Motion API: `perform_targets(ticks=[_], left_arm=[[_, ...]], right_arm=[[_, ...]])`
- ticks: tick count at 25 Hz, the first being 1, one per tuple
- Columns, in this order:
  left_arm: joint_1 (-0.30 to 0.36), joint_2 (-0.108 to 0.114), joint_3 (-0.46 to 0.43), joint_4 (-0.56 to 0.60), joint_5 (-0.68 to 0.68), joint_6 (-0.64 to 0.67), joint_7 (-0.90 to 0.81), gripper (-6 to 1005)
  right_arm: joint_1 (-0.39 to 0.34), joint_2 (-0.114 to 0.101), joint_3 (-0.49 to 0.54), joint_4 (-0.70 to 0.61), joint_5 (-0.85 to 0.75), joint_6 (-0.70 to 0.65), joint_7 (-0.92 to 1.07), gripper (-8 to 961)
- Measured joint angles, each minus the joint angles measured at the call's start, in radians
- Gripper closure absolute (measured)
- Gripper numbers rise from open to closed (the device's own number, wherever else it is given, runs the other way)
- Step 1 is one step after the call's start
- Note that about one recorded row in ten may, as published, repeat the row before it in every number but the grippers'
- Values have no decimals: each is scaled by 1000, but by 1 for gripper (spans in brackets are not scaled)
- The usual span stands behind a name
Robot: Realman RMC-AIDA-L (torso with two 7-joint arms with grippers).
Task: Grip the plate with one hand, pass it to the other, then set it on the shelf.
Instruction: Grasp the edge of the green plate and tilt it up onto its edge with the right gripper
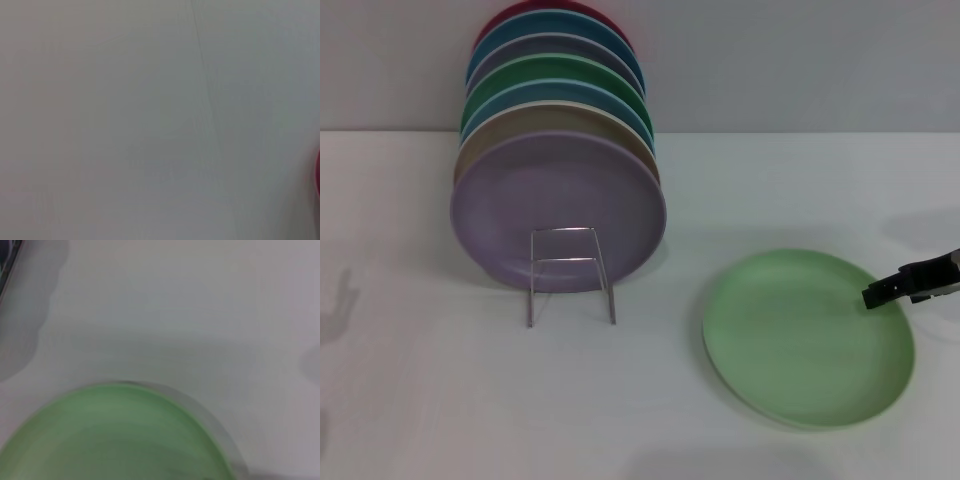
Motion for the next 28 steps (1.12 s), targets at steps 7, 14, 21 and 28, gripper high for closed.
perform_targets(ticks=[7,14,21,28], left_arm=[[-1,0,0,4,0,0,-1,212],[-3,0,0,4,0,0,0,212],[-6,0,0,4,0,0,2,212],[-7,0,0,4,0,-1,4,213]], right_arm=[[5,0,-2,-9,-20,-10,5,259],[10,1,-3,-14,-22,-12,7,259],[17,0,-3,-25,-23,-12,7,260],[26,0,-13,-30,-43,-21,8,330]])
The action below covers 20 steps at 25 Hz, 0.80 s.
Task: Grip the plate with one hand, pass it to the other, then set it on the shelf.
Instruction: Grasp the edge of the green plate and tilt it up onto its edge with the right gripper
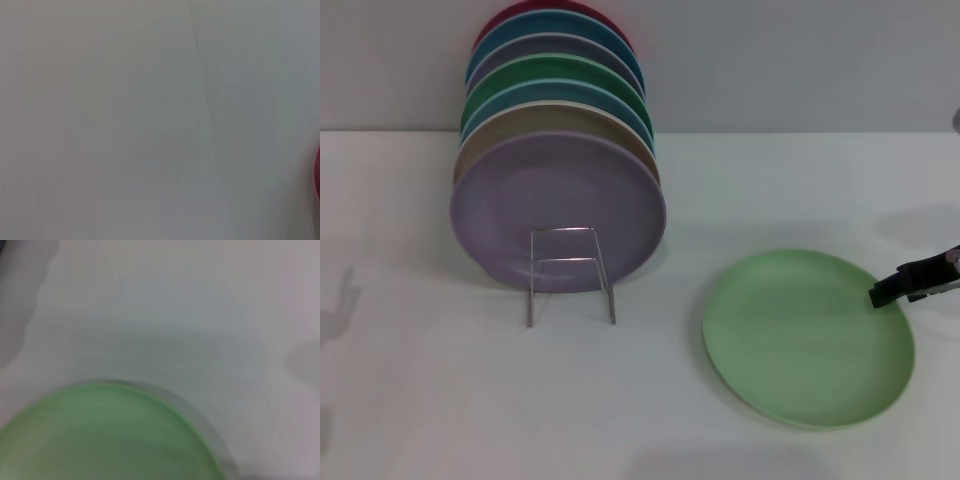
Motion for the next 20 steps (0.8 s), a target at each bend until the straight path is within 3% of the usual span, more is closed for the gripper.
perform_targets(ticks=[3,9,14,20], left_arm=[[0,0,0,0,0,0,0,213],[1,0,0,0,0,-3,1,213],[2,0,0,0,0,-4,1,213],[5,-1,0,0,0,-4,1,213]], right_arm=[[7,0,-21,-8,-6,-1,1,365],[15,0,-29,-14,-8,-1,1,576],[16,-1,-30,-13,-14,3,3,575],[18,-1,-46,-13,-34,0,13,664]])
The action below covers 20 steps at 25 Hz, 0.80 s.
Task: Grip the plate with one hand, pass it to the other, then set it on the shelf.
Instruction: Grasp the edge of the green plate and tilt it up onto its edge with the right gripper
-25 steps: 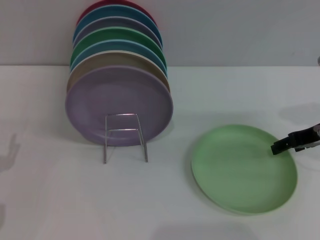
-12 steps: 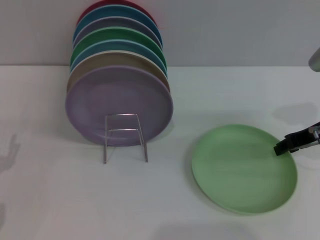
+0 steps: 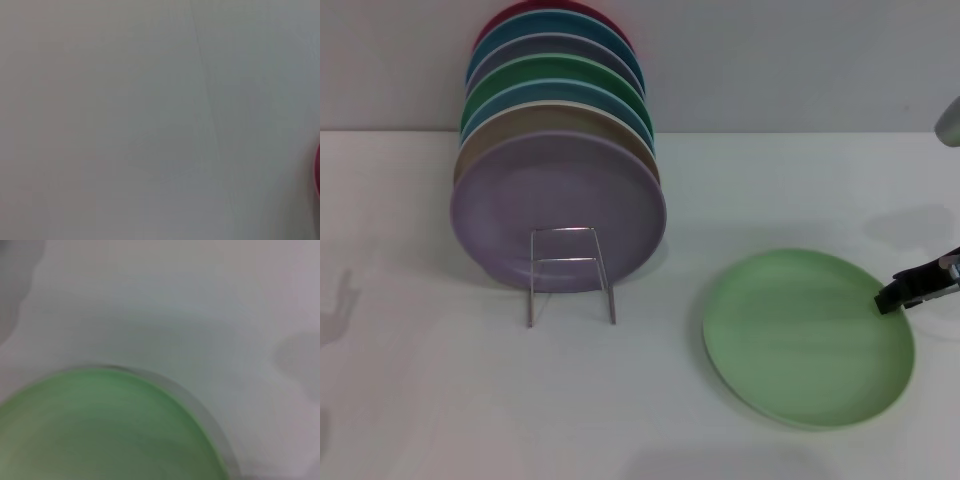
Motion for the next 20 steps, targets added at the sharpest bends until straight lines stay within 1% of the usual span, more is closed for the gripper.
perform_targets(ticks=[4,11,16,20], left_arm=[[0,0,1,0,0,0,0,213],[-2,0,4,0,0,1,2,213],[-4,0,5,0,0,1,3,213],[-5,1,3,1,0,1,3,213]], right_arm=[[0,1,-8,-1,-9,-4,3,723],[0,1,-8,-2,-9,-5,3,763],[5,5,-18,-2,-14,-20,3,787],[7,6,-42,-7,-21,-34,4,860]])
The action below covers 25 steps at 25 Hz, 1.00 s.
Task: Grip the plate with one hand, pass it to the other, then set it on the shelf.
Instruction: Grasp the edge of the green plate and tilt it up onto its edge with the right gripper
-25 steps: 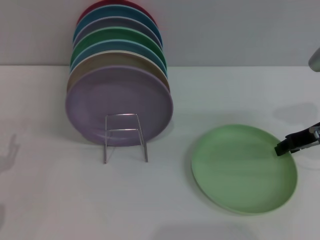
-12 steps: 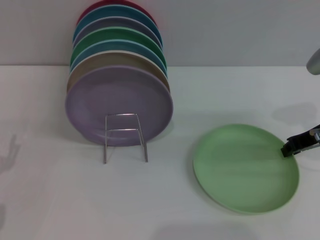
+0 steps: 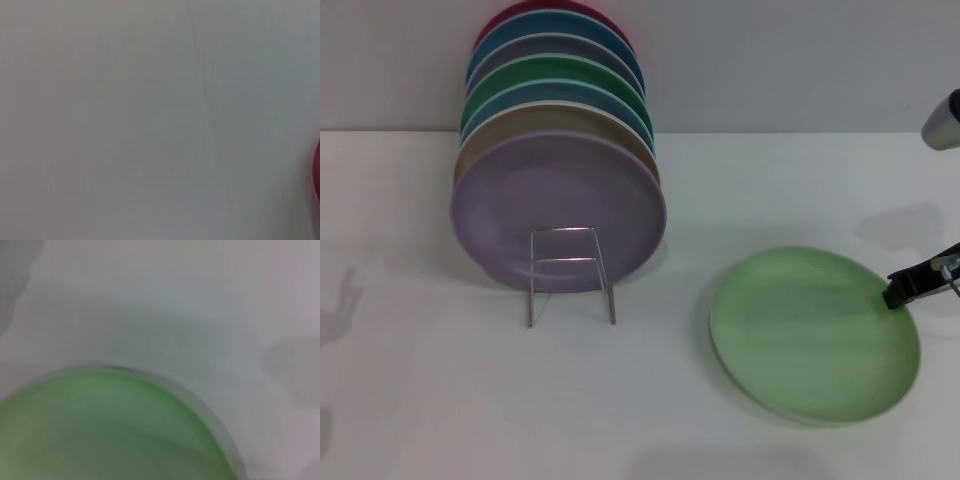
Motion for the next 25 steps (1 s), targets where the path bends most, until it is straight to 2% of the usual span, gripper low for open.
perform_targets(ticks=[4,11,15,19,25], left_arm=[[0,0,0,1,0,0,0,213],[1,1,0,2,0,-2,0,213],[5,1,2,3,0,-1,0,213],[7,0,4,3,0,0,0,213],[7,-1,5,-1,0,1,0,213]], right_arm=[[1,0,-14,-2,-6,-9,1,933],[-3,2,-18,11,-5,-10,-4,934],[-20,12,-28,69,-5,-4,-8,935],[-52,31,-29,159,-5,-1,-20,935],[-77,45,-30,227,1,0,-39,934]])
